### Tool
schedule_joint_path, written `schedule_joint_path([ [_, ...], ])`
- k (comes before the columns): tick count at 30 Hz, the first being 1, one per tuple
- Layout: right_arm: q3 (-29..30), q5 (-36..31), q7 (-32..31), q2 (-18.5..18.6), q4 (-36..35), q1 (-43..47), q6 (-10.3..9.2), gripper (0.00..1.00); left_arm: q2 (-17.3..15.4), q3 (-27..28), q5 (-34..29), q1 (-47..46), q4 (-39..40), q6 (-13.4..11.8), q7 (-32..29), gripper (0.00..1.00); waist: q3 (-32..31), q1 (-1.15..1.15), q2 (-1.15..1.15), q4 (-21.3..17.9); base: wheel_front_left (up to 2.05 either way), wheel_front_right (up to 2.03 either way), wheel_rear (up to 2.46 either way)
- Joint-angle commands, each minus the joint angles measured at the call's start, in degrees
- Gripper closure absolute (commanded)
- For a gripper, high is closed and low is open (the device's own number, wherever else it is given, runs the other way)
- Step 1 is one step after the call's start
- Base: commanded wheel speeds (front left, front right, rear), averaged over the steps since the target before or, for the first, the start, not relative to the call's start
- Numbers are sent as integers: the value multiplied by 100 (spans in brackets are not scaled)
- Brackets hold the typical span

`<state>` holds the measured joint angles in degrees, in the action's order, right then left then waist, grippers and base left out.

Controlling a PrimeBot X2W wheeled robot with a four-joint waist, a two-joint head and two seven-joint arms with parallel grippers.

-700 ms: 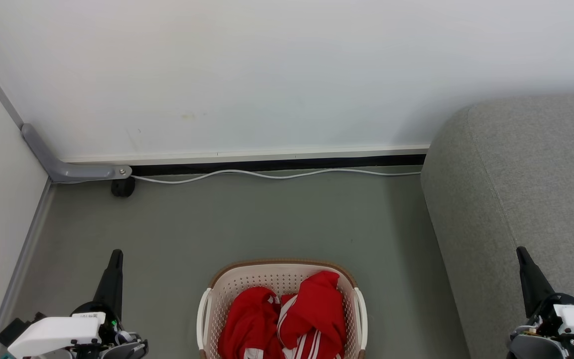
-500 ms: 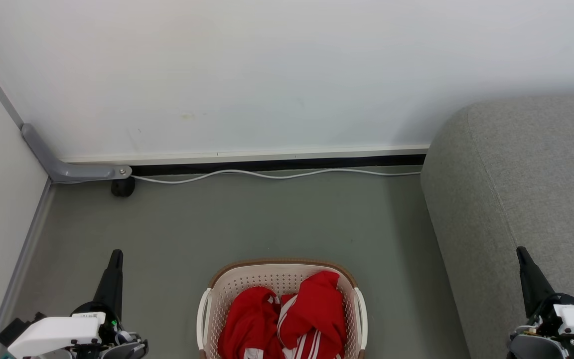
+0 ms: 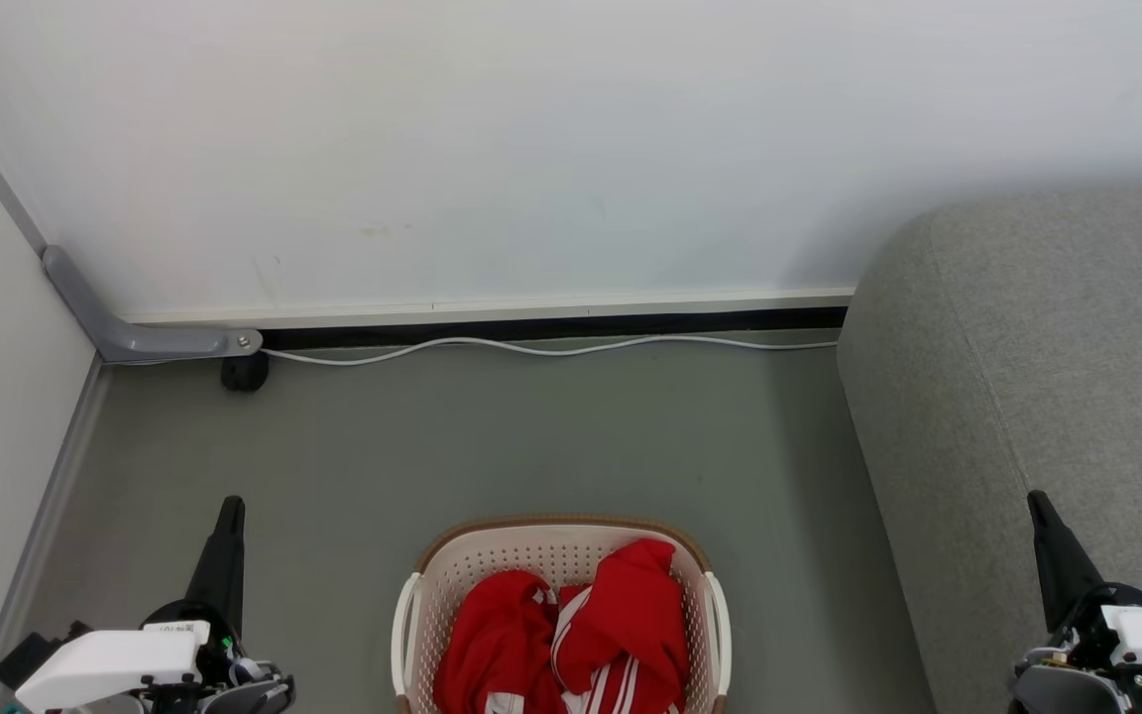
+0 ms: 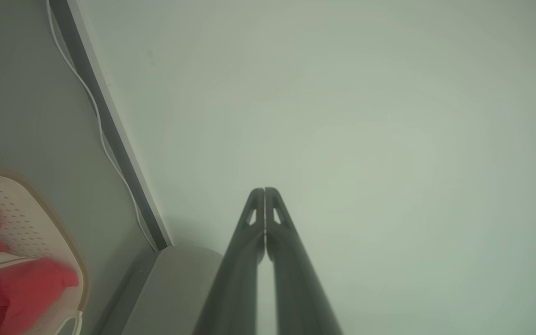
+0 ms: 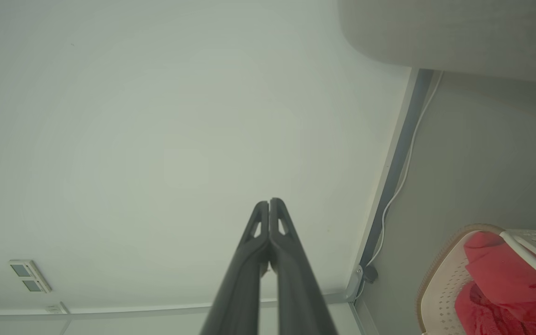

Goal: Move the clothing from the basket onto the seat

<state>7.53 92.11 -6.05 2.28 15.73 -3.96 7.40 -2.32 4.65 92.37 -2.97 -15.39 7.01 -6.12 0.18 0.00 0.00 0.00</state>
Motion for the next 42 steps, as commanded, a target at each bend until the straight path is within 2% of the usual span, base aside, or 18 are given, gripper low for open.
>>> schedule_joint_path([
  [1, -104, 8, -42, 60, -170, -222, 9, 100, -55, 184, -18, -321, 136, 47, -34, 100, 0, 0, 0, 0, 0, 0, 0],
  [42, -104, 8, -42, 60, -170, -222, 9, 100, -55, 184, -18, -321, 136, 47, -34, 100, 0, 0, 0, 0, 0, 0, 0],
])
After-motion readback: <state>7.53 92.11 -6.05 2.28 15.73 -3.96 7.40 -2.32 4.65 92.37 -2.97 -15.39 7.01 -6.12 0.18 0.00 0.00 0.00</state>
